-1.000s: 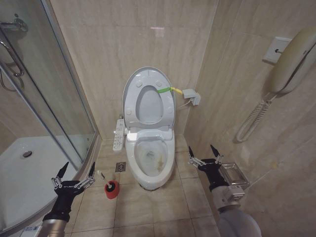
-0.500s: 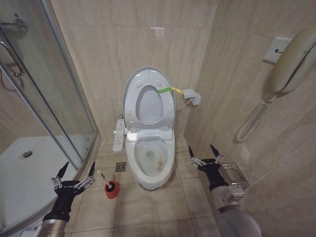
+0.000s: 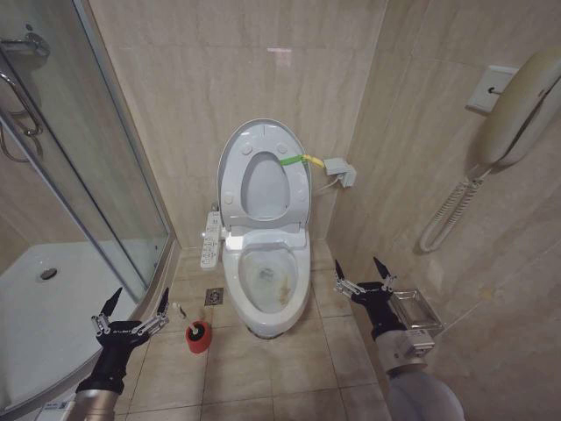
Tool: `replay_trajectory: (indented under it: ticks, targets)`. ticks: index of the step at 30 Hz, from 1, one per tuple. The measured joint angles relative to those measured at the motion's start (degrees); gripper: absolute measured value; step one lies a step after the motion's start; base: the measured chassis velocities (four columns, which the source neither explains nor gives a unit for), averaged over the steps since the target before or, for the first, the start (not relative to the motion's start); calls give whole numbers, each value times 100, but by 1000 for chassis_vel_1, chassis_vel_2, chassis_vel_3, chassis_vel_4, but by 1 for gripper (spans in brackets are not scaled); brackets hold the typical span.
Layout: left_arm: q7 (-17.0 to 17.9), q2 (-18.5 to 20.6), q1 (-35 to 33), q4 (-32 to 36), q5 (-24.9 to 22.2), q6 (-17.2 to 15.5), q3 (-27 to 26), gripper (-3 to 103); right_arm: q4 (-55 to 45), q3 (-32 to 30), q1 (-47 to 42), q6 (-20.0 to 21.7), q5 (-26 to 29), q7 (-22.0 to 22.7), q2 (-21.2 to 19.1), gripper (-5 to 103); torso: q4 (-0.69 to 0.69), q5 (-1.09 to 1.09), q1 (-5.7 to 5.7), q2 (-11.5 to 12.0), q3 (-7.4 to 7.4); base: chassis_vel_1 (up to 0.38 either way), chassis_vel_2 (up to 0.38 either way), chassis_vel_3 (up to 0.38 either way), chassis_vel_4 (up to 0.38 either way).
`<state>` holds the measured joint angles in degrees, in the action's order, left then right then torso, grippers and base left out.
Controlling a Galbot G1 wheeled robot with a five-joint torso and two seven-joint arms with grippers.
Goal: Open the toilet lid, clean the toilet bowl with a toilet brush, close the toilet lid, and flush.
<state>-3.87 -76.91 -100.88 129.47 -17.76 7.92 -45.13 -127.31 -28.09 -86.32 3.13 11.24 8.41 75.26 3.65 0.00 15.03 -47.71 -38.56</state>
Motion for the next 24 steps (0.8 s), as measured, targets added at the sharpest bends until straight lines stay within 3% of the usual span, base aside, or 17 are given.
replay_trajectory:
  ticks: [14,17,20,21,24]
  targets:
    - [2,2,42,-17,-3,-29,21,100,0,0,0,0,0,0,0,100,0,0,0,0,0,0,0,0,0]
    - [43,37,309,-158,-55,-273,148,100,0,0,1,-1,0,0,0,100,-2,1,-1,0,0,0,0,0,0]
    - [139,121,891,-459,-183,-809,436,100,0,0,0,0,0,0,0,100,0,1,-1,0,0,0,0,0,0]
    - [139,121,891,-459,-183,-809,436,100,0,0,0,0,0,0,0,100,0,1,-1,0,0,0,0,0,0]
    - [224,191,1406,-726,-297,-1287,694,100,0,1,0,0,0,0,0,100,0,0,0,0,0,0,0,0,0]
